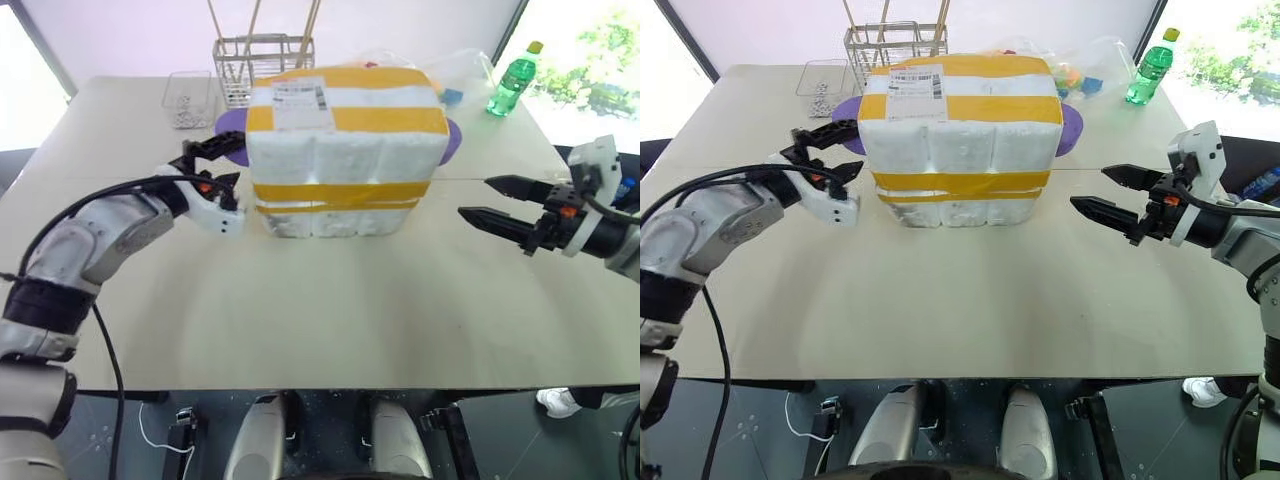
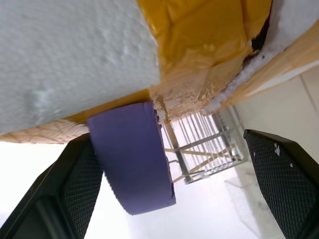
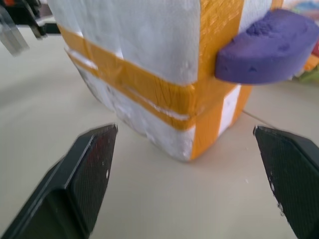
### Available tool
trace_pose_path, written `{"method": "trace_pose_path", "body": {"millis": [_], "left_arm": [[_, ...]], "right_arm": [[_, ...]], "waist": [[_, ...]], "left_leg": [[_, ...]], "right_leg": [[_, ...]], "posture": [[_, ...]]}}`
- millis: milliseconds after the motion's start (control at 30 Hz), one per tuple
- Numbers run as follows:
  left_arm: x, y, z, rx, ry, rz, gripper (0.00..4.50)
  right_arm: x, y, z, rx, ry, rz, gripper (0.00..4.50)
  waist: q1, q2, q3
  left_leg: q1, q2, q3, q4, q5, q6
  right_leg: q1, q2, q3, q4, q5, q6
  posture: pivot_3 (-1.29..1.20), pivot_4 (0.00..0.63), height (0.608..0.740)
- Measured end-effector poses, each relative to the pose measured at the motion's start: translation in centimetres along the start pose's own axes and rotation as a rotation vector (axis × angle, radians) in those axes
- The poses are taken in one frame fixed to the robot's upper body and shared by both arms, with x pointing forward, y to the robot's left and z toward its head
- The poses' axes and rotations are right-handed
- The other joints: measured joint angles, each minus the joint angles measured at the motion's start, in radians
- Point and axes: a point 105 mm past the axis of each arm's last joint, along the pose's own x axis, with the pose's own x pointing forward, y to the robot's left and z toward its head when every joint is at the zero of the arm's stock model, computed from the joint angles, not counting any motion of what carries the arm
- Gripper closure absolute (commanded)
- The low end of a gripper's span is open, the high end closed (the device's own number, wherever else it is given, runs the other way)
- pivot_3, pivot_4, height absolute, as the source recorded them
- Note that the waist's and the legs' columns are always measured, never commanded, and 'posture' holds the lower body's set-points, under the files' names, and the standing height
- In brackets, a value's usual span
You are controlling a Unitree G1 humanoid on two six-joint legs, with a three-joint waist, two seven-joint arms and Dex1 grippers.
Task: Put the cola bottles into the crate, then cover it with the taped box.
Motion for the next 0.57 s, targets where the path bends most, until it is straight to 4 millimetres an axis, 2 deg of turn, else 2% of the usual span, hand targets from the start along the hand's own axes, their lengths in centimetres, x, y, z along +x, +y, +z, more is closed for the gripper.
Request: {"method": "trace_pose_path", "body": {"millis": [67,133,167,267,433,567], "left_arm": [[-1.5,-0.4,-0.7,-0.21,0.029,-0.006,0.04],[-2.8,-0.9,-1.7,-0.501,0.082,-0.002,0.04],[-4.2,-1.9,-3.0,-0.848,0.142,-0.024,0.04],[-7.5,-2.1,-4.6,-1.419,0.144,-0.1,0.04],[-10.2,1.5,-3.8,-1.701,-0.066,-0.224,0.04],[-11.2,3.7,-3.5,-1.728,-0.157,-0.328,0.04]], "right_arm": [[-0.2,-0.2,-0.5,0.007,0.012,-0.012,0.0],[-0.5,-0.5,-1.0,0.012,0.023,-0.026,0.0],[-0.6,-0.6,-1.3,0.015,0.029,-0.034,0.0],[-0.7,-1.1,-1.5,0.003,0.03,-0.048,0.0],[0.0,-1.6,-1.4,-0.041,0.038,-0.04,0.0],[0.7,-1.7,-0.3,-0.082,0.011,-0.015,0.0]], "waist": [[0.0,0.0,0.0],[0.0,0.001,0.0],[0.002,0.001,0.0],[0.0,0.001,0.0],[0.002,0.001,-0.001],[0.0,0.001,-0.001]], "left_leg": [[0.0,0.0,0.0,0.0,0.0,0.0],[0.0,0.0,0.0,0.0,0.002,-0.003],[0.0,0.001,-0.001,0.001,0.002,-0.004],[0.001,0.001,-0.001,0.001,0.002,-0.004],[0.001,0.0,0.0,0.001,0.002,-0.004],[0.001,0.0,0.0,0.001,0.002,-0.004]], "right_leg": [[0.0,0.0,0.0,0.0,0.0,0.0],[0.0,-0.001,0.0,0.0,0.0,0.0],[0.0,0.0,0.0,0.0,0.0,0.0],[0.001,0.001,0.0,0.0,0.0,0.0],[0.001,0.001,0.0,0.0,0.0,-0.001],[0.001,0.001,0.0,0.0,0.0,-0.001]], "posture": [[0.0,0.15,0.736],[0.0,0.15,0.736],[0.0,0.15,0.736],[0.0,0.15,0.736],[0.0,0.15,0.736],[0.0,0.15,0.736]]}}
